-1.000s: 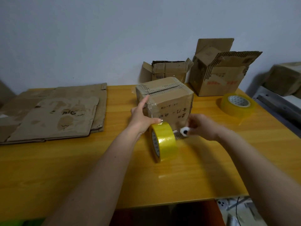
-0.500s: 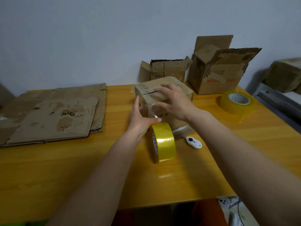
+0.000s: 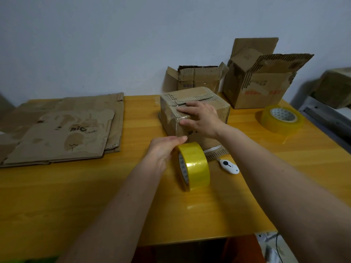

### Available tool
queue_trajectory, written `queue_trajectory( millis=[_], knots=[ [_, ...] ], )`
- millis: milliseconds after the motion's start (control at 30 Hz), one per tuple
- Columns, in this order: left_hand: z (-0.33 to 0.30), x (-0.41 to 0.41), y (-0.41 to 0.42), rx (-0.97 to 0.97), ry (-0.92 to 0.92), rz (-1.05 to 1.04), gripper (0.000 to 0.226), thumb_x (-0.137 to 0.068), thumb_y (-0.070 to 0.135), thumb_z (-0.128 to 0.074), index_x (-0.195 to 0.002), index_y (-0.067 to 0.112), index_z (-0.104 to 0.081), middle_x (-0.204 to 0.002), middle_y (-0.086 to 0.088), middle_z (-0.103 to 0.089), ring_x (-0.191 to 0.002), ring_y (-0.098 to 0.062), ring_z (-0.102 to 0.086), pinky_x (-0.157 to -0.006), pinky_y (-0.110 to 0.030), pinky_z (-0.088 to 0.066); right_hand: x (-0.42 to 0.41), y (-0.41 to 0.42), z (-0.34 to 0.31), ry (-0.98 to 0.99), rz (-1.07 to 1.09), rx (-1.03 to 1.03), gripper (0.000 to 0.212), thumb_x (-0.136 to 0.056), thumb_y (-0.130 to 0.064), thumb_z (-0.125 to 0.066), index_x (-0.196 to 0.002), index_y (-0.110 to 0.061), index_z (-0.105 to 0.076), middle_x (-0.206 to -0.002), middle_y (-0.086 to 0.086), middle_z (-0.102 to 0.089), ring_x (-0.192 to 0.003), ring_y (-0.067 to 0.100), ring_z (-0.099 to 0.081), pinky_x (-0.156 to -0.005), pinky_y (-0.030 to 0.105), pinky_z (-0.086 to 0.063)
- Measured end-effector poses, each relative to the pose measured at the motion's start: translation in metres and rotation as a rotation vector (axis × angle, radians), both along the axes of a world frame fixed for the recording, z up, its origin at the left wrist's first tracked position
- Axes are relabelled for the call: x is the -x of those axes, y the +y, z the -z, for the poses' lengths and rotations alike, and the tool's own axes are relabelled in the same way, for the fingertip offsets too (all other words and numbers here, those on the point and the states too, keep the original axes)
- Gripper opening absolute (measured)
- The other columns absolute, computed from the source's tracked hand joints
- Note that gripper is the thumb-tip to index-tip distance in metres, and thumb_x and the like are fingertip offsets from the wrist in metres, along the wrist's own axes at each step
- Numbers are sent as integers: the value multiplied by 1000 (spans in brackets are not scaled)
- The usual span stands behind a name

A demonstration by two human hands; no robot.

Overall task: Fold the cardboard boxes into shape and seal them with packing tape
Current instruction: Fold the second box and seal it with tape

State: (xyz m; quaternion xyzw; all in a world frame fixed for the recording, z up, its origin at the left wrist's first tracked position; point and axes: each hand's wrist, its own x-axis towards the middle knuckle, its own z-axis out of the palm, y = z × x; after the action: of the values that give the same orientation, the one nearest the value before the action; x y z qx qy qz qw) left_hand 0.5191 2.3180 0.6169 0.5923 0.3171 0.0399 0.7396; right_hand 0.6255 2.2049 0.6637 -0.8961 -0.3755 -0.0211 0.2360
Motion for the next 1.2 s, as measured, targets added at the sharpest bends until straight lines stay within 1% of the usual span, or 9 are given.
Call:
queue_trajectory(
  millis=[300, 400, 500, 600, 667, 733, 1000, 1100, 1200],
  knots=[
    [-4, 21, -9, -43, -208, 56, 8, -80, 8, -73, -80, 15, -70, -80, -4, -70, -92, -24, -63, -104, -50, -43, 6, -1, -5, 60, 18, -56, 52, -90, -36, -61, -139, -30, -46, -148, -2, -38, -138, 20, -27, -115, 39, -12],
    [-6, 30, -13, -88, -248, 44, 10, -84, 9, -70, -81, 19, -70, -83, -3, -69, -95, -24, -61, -104, -52, -41, 17, -4, -10, 128, 54, -277, 56, -87, -22, -67, -139, -20, -47, -146, 1, -40, -137, 18, -32, -115, 39, -25],
    [-7, 36, -15, -107, -275, 3, 9, -86, 13, -68, -81, 21, -70, -86, 0, -67, -96, -21, -59, -104, -51, -42, 38, -14, -9, 65, 70, -525, 29, -87, -20, -67, -115, -18, -62, -121, 1, -58, -114, 14, -53, -98, 32, -44],
    [-8, 42, -17, -94, -319, -11, 5, -89, 16, -65, -86, 19, -68, -82, 0, -64, -88, -17, -57, -101, -45, -43, 59, -32, 0, 397, 29, -606, 26, -81, -32, -72, -101, -17, -66, -97, -3, -67, -92, 10, -63, -78, 21, -51],
    [-9, 45, -20, -82, -359, -14, 7, -91, 15, -61, -87, 16, -67, -77, 1, -62, -81, -13, -56, -95, -41, -46, 69, -43, 12, 628, 31, -491, 38, -78, -37, -72, -106, -12, -65, -99, 0, -68, -93, 13, -63, -79, 24, -51],
    [-9, 48, -24, -93, -393, -8, 9, -92, 15, -59, -88, 13, -67, -76, 1, -62, -79, -11, -57, -93, -37, -47, 75, -47, 21, 732, 43, -515, 30, -80, -31, -72, -97, -7, -66, -91, 2, -67, -85, 14, -62, -77, 28, -50],
    [-15, 58, -29, -262, -480, -9, 11, -92, 15, -60, -86, 9, -67, -75, 3, -63, -77, -7, -58, -82, -25, -48, 86, -50, 15, 815, 26, -664, 11, -82, -13, -72, -78, -9, -62, -67, -2, -61, -59, 5, -55, -53, 16, -44],
    [-15, 61, -30, -422, -501, -75, 12, -92, 18, -61, -88, 14, -71, -80, 7, -67, -75, 3, -60, -75, -14, -48, 96, -48, 16, 869, 37, -785, 14, -85, -15, -68, -74, -12, -60, -68, -1, -61, -59, 6, -56, -53, 16, -45],
    [-15, 63, -31, -516, -465, -137, 13, -92, 21, -61, -95, 20, -73, -95, 4, -71, -91, -4, -64, -84, -22, -51, 104, -43, 20, 855, 75, -867, 14, -88, -18, -65, -76, -12, -61, -77, 5, -62, -70, 14, -58, -65, 23, -50]
  ],
)
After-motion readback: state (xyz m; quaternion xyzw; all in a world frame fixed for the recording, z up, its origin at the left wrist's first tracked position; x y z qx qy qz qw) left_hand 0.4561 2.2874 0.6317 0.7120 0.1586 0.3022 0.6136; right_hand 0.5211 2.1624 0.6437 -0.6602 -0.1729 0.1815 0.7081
